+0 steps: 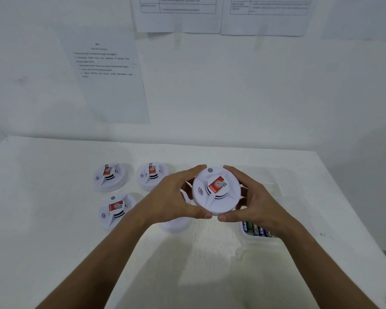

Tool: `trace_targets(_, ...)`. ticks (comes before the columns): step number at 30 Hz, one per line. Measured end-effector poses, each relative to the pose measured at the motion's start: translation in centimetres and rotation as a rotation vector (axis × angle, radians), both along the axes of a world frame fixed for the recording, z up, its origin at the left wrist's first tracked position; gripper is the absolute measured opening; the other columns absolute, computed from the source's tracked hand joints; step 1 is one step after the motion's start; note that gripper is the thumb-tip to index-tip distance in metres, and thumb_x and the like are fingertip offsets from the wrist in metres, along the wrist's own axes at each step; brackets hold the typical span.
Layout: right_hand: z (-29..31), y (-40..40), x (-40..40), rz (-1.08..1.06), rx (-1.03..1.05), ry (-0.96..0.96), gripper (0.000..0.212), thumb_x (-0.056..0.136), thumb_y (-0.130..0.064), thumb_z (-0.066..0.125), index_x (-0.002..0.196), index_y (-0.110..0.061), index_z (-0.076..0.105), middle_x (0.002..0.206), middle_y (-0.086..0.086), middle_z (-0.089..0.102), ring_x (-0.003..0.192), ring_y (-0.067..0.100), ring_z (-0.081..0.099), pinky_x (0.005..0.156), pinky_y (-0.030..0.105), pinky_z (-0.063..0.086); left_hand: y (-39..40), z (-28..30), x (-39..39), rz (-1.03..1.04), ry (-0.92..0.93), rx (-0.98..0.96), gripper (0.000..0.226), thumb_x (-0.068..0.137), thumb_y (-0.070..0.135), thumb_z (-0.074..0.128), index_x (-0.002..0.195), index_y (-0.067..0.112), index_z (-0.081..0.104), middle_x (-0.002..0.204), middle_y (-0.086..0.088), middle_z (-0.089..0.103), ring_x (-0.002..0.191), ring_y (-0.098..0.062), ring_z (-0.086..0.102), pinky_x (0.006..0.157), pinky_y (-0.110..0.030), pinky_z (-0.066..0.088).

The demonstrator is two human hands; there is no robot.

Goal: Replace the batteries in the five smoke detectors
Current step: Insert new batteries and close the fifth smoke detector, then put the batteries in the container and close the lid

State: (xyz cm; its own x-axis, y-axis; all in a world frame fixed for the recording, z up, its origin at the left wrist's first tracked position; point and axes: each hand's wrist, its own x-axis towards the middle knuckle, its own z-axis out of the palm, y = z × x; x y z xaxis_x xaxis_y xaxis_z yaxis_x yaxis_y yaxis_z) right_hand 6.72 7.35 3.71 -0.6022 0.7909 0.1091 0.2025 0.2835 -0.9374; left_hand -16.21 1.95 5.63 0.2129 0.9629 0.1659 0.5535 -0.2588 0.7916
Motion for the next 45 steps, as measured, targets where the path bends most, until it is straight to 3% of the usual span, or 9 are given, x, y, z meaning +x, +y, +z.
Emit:
trace_targets(7, -0.5, 1.9, -1.0, -0.044, 0.015, -0.037, 0.095, 0.057, -0.017, 0.096, 0.137, -0.041, 0.049, 0.13, -0.012, 0.058, 0.102, 0.011, 0.061, 0.07, 0.023, 0.054, 1.8, 0.1, -0.7, 0.003, 0.0, -0.033, 0.079, 0.065, 0.026, 0.088, 0.115, 0.061, 0.037, 0.099, 0.039, 0.061, 0.09, 0.001, 0.06, 0.071, -0.007, 0.048)
trace_targets(13, -0.8, 3.7, -2.5, -0.086, 0.02, -0.059, 0.095, 0.058, -0.018, 0.096, 0.138, -0.035, 0.048, 0.128, -0.012, 0.058, 0.099, 0.012, 0.062, 0.07, 0.021, 0.054, 3.7, -0.7, -2.0, 0.089, 0.045, -0.085, 0.089, 0.06, 0.035, 0.09, 0.132, 0.05, 0.039, 0.104, 0.019, 0.05, 0.086, -0.011, 0.061, 0.066, -0.011, 0.05)
trace_targets(17, -0.7, 4.8, -3.9, -0.089, 0.04, -0.068, 0.084, 0.062, -0.011, 0.093, 0.132, -0.031, 0.052, 0.121, -0.018, 0.062, 0.101, -0.004, 0.059, 0.073, 0.015, 0.052, 5.3, -1.2, -2.6, 0.132, 0.094, -0.087, 0.083, 0.062, 0.035, 0.089, 0.123, 0.051, 0.036, 0.101, 0.02, 0.046, 0.084, -0.009, 0.057, 0.06, -0.005, 0.045)
trace_targets(22, -1.8, 6.8, -5.3, -0.109, 0.017, -0.156, 0.08, 0.061, -0.015, 0.094, 0.129, -0.031, 0.055, 0.118, -0.017, 0.064, 0.101, 0.001, 0.061, 0.077, 0.013, 0.054, 7.3, -2.6, -3.4, 0.159, 0.156, -0.09, 0.074, 0.062, 0.038, 0.089, 0.119, 0.047, 0.043, 0.1, 0.019, 0.047, 0.084, -0.005, 0.054, 0.063, -0.004, 0.041)
trace_targets(29, -4.7, 9.0, -7.1, -0.141, -0.066, -0.323, 0.078, 0.059, -0.012, 0.094, 0.128, -0.016, 0.057, 0.12, 0.002, 0.067, 0.108, 0.021, 0.063, 0.084, 0.028, 0.055, 9.7, -5.5, -4.1, 0.193, 0.247, -0.171, 0.08, 0.056, 0.041, 0.091, 0.127, 0.031, 0.055, 0.111, 0.005, 0.054, 0.09, -0.012, 0.057, 0.087, -0.031, 0.051)
trace_targets(32, -4.8, 9.3, -7.7, -0.135, -0.013, -0.428, 0.07, 0.06, -0.011, 0.093, 0.121, -0.007, 0.059, 0.113, 0.008, 0.067, 0.105, 0.028, 0.061, 0.092, 0.04, 0.051, 10.3, -6.2, -4.0, 0.199, 0.286, -0.204, 0.072, 0.056, 0.042, 0.09, 0.12, 0.031, 0.058, 0.109, 0.004, 0.056, 0.094, -0.014, 0.056, 0.086, -0.029, 0.048)
trace_targets(35, -5.0, 9.6, -8.2, -0.114, 0.037, -0.531, 0.069, 0.066, -0.013, 0.09, 0.124, -0.005, 0.054, 0.101, -0.001, 0.052, 0.103, 0.022, 0.045, 0.103, 0.038, 0.038, 10.8, -6.8, -3.9, 0.199, 0.302, -0.238, 0.062, 0.058, 0.042, 0.088, 0.112, 0.028, 0.061, 0.108, 0.004, 0.061, 0.099, -0.015, 0.055, 0.086, -0.029, 0.045)
trace_targets(41, -5.5, 9.4, -8.5, -0.143, -0.035, -0.594, 0.07, 0.066, -0.018, 0.089, 0.124, -0.01, 0.05, 0.108, 0.003, 0.048, 0.11, 0.021, 0.038, 0.088, 0.031, 0.039, 11.1, -7.5, -3.7, 0.212, 0.305, -0.289, 0.049, 0.061, 0.037, 0.087, 0.101, 0.02, 0.065, 0.09, 0.007, 0.064, 0.083, -0.011, 0.058, 0.064, -0.017, 0.04)
trace_targets(45, -5.4, 9.2, -8.7, -0.164, -0.014, -0.596, 0.051, 0.063, -0.017, 0.087, 0.099, -0.019, 0.051, 0.1, 0.006, 0.055, 0.097, 0.021, 0.047, 0.077, 0.026, 0.038, 10.9, -7.4, -3.5, 0.236, 0.335, -0.331, 0.038, 0.066, 0.029, 0.084, 0.096, 0.016, 0.066, 0.084, 0.006, 0.066, 0.077, -0.01, 0.061, 0.064, -0.016, 0.045)
